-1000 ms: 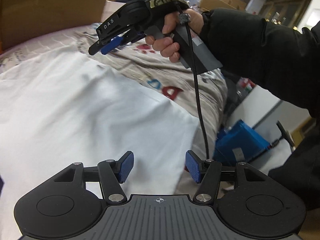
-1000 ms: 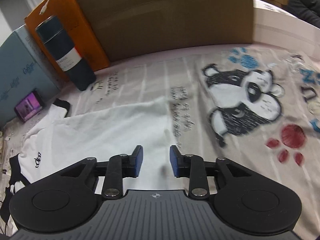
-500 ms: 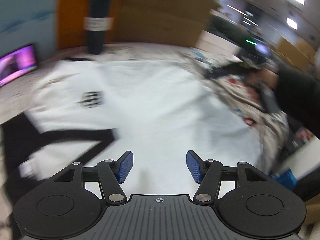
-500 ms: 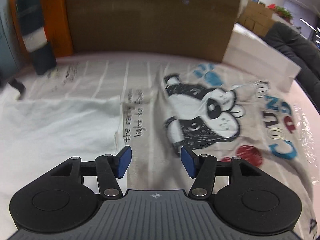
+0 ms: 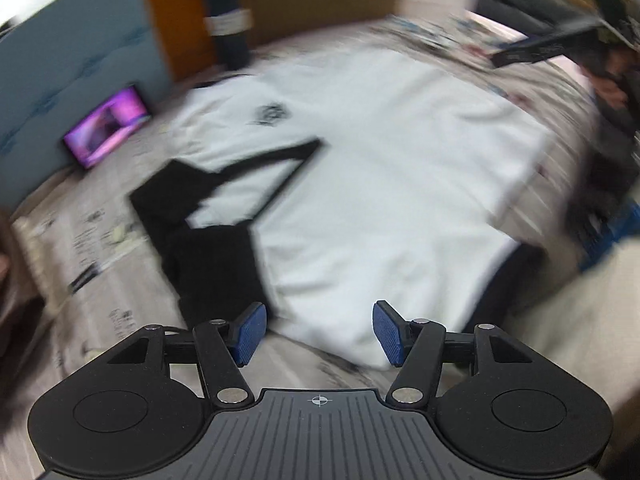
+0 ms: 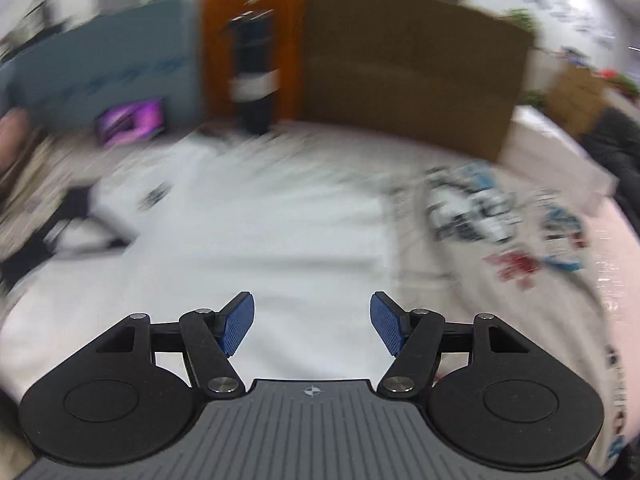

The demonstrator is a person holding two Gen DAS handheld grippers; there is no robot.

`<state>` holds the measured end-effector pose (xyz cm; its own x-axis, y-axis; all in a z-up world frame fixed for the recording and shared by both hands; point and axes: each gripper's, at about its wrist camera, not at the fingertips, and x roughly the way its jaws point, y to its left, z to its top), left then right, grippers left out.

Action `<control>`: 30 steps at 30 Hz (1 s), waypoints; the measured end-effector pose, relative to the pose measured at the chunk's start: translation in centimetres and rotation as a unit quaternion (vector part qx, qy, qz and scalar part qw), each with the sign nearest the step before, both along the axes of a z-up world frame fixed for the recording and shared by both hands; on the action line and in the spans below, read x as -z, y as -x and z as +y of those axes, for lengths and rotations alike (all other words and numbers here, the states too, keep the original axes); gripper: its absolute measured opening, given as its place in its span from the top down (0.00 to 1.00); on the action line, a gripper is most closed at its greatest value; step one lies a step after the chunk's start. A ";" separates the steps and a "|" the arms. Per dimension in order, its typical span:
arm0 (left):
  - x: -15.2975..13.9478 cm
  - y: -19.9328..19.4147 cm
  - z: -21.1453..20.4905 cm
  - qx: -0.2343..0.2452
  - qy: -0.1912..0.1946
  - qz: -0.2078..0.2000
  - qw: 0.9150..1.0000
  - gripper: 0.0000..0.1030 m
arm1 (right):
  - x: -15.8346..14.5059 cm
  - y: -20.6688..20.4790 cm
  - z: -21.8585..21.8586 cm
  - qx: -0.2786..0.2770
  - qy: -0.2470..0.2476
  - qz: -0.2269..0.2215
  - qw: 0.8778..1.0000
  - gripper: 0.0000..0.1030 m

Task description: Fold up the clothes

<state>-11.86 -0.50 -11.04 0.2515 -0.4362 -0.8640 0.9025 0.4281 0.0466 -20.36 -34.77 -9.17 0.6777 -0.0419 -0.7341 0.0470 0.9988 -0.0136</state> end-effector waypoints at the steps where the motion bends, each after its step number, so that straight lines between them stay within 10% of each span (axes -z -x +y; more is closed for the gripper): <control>1: 0.0 0.8 -0.2 0.034 0.000 0.011 0.999 0.43 | 0.5 0.4 1.9 -0.041 -0.006 0.023 0.999 0.40; 9: 2.1 5.6 -2.7 0.191 0.015 0.004 0.981 0.46 | 3.7 1.4 9.2 -0.184 0.057 0.118 0.974 0.40; 30: 3.6 7.3 -6.6 0.198 0.026 -0.002 0.980 0.39 | 6.6 -0.3 7.3 -0.241 0.024 0.147 0.959 0.40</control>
<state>-19.15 -7.13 -14.65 0.0571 -0.5440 -0.8371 0.9982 0.0466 0.0378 -20.05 -27.50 -15.78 0.3918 0.1858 -0.9011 -0.4330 0.9014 -0.0024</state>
